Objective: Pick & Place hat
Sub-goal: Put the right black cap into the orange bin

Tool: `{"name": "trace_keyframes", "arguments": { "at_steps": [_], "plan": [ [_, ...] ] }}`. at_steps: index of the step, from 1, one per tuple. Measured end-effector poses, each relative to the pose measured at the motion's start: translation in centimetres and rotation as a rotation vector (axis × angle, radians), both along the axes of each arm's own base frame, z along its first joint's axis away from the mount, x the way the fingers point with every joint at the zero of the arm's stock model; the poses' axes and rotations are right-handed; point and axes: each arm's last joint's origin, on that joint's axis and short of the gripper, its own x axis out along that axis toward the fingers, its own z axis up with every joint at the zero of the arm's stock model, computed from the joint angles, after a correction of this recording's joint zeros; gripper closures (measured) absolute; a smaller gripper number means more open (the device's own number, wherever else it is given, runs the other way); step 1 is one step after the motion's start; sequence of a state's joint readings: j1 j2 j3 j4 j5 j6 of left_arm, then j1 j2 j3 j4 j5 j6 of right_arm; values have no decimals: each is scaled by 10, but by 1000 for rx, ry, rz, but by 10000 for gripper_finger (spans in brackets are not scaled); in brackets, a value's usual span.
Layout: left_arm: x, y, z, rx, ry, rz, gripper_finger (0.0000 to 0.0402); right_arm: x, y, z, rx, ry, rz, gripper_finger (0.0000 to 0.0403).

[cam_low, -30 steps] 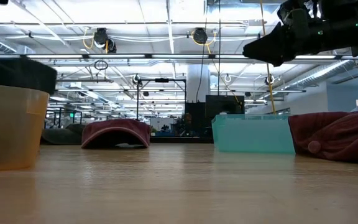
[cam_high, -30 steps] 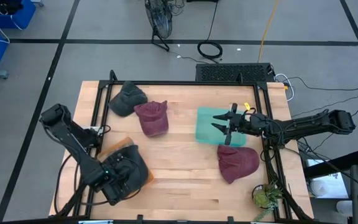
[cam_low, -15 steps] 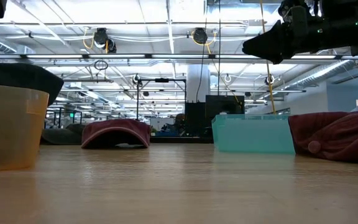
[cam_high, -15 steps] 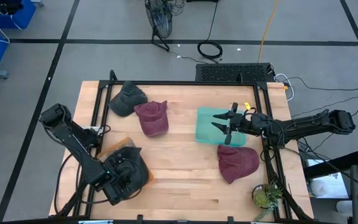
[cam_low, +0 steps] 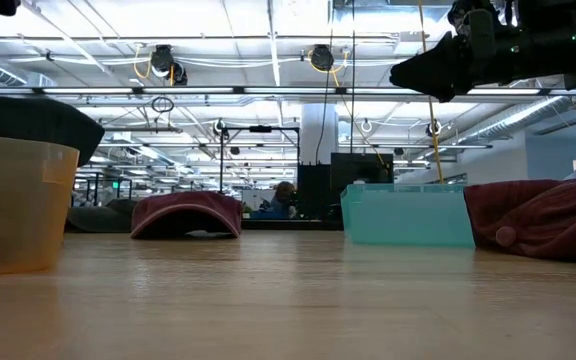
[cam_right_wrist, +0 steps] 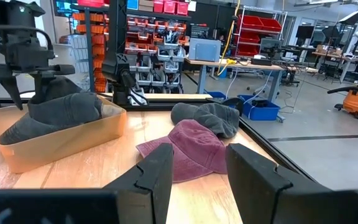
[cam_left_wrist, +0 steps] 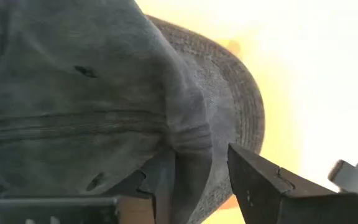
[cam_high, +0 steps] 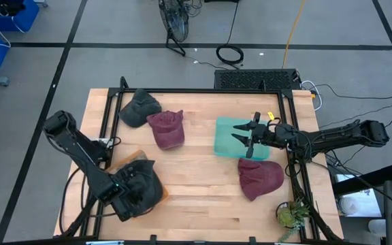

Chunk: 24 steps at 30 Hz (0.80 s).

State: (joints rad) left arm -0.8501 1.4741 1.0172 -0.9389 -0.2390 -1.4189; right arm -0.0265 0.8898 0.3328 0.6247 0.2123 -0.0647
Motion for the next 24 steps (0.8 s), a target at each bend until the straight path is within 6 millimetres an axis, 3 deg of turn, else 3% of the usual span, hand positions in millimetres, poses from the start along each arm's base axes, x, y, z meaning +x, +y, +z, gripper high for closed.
{"name": "trace_keyframes", "arguments": {
  "at_steps": [11, 19, 24],
  "plan": [
    [-8, 10, 21, -38, -76, 1, 279, 0, 0, 0, 0, 1, 0, 269],
    [-23, 38, 45, 0, -101, 43, 309, 0, 0, 0, -3, 2, 0, 269],
    [-27, 43, 49, -41, -56, 21, 331, 0, 0, 0, -11, 3, 0, 269]
  ]
}}
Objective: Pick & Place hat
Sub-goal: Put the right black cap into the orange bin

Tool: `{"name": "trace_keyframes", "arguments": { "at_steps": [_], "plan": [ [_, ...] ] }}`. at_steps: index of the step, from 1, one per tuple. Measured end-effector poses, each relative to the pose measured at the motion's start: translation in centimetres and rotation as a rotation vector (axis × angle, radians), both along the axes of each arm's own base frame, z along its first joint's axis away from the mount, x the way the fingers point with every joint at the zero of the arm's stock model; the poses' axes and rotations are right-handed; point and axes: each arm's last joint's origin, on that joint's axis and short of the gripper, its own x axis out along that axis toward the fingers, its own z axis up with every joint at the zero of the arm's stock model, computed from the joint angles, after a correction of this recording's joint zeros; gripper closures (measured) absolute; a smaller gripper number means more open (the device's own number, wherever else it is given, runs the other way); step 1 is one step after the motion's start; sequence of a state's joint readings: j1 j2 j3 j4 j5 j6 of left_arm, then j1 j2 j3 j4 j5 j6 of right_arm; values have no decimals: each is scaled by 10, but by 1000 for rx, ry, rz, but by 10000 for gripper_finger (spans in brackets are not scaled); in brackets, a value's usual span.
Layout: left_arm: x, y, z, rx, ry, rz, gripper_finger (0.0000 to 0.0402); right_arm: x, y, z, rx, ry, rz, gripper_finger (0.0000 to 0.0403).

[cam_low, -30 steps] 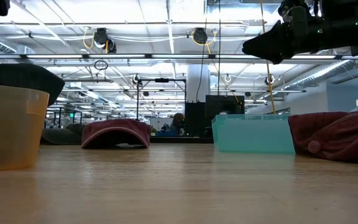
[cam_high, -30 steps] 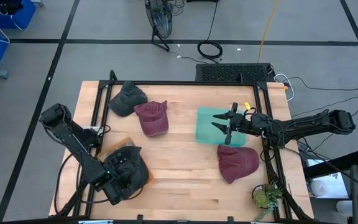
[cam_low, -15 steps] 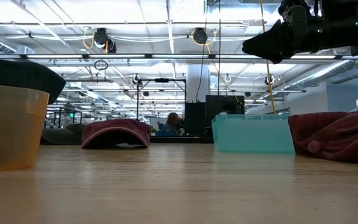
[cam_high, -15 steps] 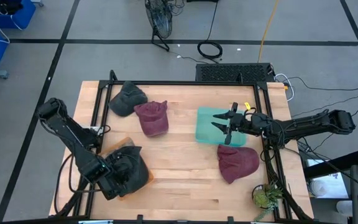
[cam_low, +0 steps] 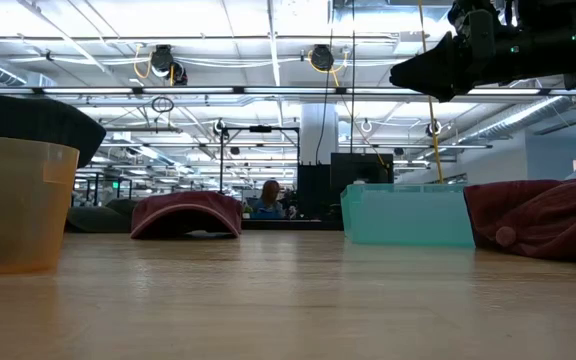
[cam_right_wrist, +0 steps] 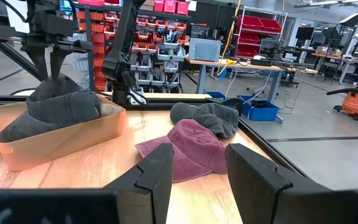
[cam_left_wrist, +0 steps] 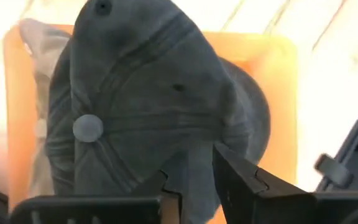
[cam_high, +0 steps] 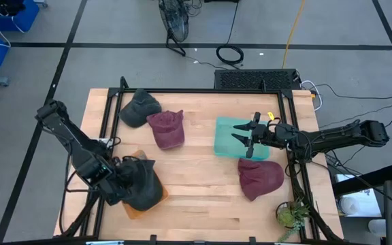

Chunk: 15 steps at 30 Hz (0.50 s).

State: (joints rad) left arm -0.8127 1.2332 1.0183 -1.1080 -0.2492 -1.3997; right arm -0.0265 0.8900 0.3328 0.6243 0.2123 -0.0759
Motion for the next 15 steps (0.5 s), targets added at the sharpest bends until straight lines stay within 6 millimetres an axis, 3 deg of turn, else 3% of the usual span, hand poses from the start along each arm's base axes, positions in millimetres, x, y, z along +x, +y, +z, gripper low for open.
{"name": "trace_keyframes", "arguments": {
  "at_steps": [3, 6, 11, 15],
  "plan": [
    [-1, 2, -5, 80, 9, -34, 348, 0, 0, 0, -1, 0, 0, 269],
    [-1, 11, -22, 177, 26, -17, 368, 0, 0, 0, 1, 0, 0, 269],
    [-4, 24, -63, 93, 177, 7, 396, 0, 0, -1, 4, 5, 0, 269],
    [-6, 30, -90, 59, 166, 25, 389, 0, -1, -1, -3, 7, -6, 269]
  ]
}}
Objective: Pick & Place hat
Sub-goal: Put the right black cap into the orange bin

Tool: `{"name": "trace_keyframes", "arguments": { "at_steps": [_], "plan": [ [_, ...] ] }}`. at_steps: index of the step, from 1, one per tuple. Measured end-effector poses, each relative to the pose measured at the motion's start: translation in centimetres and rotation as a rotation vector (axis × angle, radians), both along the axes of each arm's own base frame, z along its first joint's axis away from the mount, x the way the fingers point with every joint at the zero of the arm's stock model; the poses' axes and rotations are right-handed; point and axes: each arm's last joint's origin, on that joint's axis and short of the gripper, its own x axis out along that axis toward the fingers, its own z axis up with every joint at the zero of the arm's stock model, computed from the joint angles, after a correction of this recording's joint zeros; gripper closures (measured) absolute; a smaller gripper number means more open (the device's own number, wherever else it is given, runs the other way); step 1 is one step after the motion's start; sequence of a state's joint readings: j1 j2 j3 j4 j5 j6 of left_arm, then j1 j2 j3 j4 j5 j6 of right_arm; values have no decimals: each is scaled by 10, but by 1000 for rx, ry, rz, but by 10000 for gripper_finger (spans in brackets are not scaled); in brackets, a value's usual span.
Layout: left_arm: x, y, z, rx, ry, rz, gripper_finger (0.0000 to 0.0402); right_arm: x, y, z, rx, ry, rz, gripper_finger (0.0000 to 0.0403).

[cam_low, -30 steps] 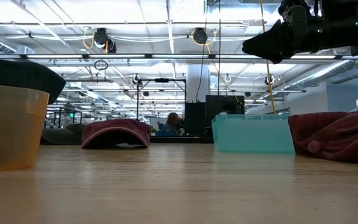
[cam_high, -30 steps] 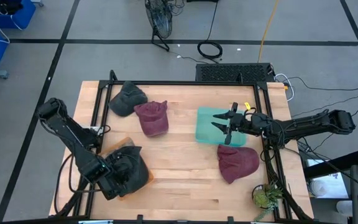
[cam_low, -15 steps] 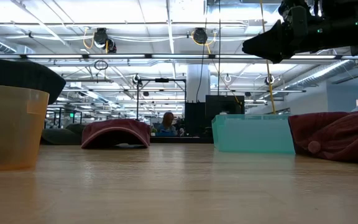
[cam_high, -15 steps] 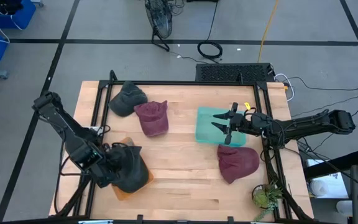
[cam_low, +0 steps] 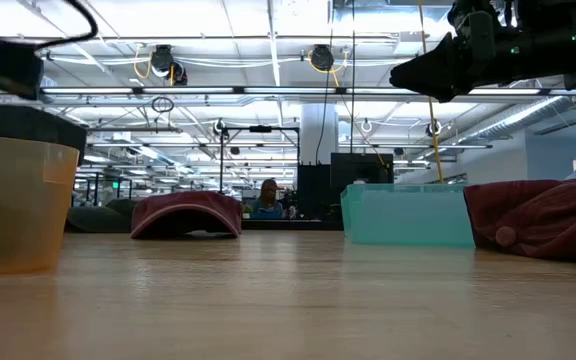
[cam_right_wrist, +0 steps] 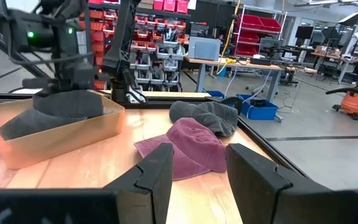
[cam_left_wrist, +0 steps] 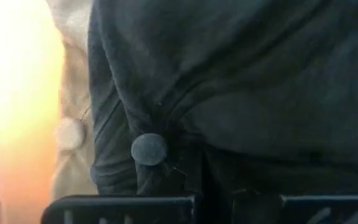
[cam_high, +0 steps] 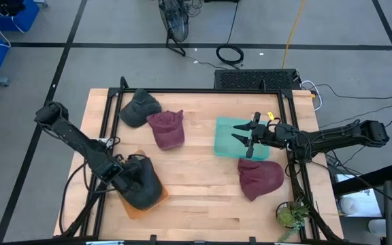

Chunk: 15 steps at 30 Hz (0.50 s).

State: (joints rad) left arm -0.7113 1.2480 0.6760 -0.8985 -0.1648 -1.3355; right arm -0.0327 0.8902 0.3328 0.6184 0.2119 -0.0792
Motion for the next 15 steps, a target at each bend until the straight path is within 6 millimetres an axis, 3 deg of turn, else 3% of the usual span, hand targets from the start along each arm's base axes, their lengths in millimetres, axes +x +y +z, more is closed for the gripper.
{"name": "trace_keyframes", "arguments": {
  "at_steps": [5, 15],
  "plan": [
    [-2, 6, -22, -28, -35, 16, 371, 0, -3, -1, 6, 6, -15, 269],
    [2, 3, -16, -28, -37, -29, 397, 0, -3, -1, 7, 7, -13, 269]
  ]
}}
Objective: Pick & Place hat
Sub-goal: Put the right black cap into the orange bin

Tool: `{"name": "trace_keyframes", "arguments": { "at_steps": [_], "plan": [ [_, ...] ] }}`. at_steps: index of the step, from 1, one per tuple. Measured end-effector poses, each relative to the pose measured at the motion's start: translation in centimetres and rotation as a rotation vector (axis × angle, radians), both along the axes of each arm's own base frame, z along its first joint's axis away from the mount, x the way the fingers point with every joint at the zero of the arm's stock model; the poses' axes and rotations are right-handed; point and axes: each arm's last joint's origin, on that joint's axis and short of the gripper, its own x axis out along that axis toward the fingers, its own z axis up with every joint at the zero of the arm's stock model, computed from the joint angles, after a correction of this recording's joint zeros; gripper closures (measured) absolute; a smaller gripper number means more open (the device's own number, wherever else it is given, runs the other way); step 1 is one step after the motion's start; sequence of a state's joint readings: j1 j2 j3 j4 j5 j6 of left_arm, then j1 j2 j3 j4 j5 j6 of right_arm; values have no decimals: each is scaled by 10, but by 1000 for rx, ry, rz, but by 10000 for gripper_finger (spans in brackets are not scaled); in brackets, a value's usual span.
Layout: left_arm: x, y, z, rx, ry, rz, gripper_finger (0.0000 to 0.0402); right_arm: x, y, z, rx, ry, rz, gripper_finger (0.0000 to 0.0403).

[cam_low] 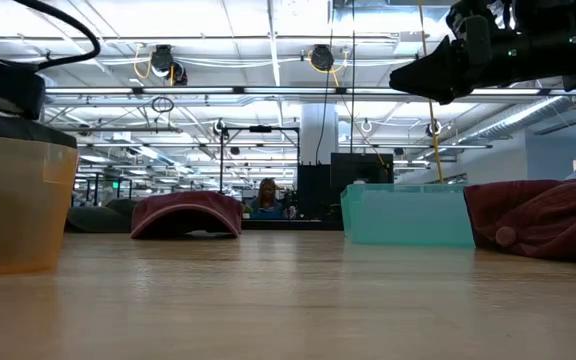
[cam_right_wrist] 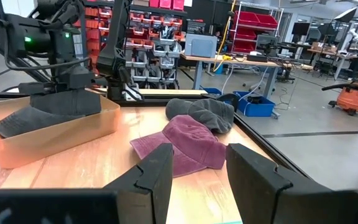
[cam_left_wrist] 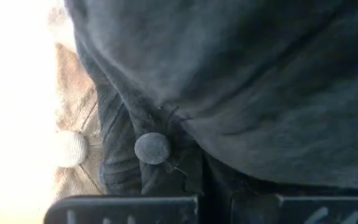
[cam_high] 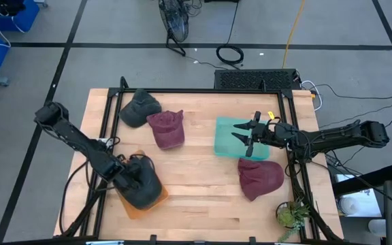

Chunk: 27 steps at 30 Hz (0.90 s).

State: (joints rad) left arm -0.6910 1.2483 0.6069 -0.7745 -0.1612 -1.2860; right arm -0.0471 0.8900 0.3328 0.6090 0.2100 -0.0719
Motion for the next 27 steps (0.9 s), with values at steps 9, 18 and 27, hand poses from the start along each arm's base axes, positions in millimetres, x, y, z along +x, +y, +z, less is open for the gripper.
{"name": "trace_keyframes", "arguments": {
  "at_steps": [9, 18, 27],
  "plan": [
    [8, -3, 52, -4, -7, -13, 370, 0, 0, 0, 0, -3, 1, 269],
    [20, -10, 104, 36, -217, -9, 397, 0, 0, 0, 0, 0, 1, 269],
    [55, -57, 100, 49, -673, -541, 390, 0, 0, 0, 7, -2, 1, 269]
  ]
}}
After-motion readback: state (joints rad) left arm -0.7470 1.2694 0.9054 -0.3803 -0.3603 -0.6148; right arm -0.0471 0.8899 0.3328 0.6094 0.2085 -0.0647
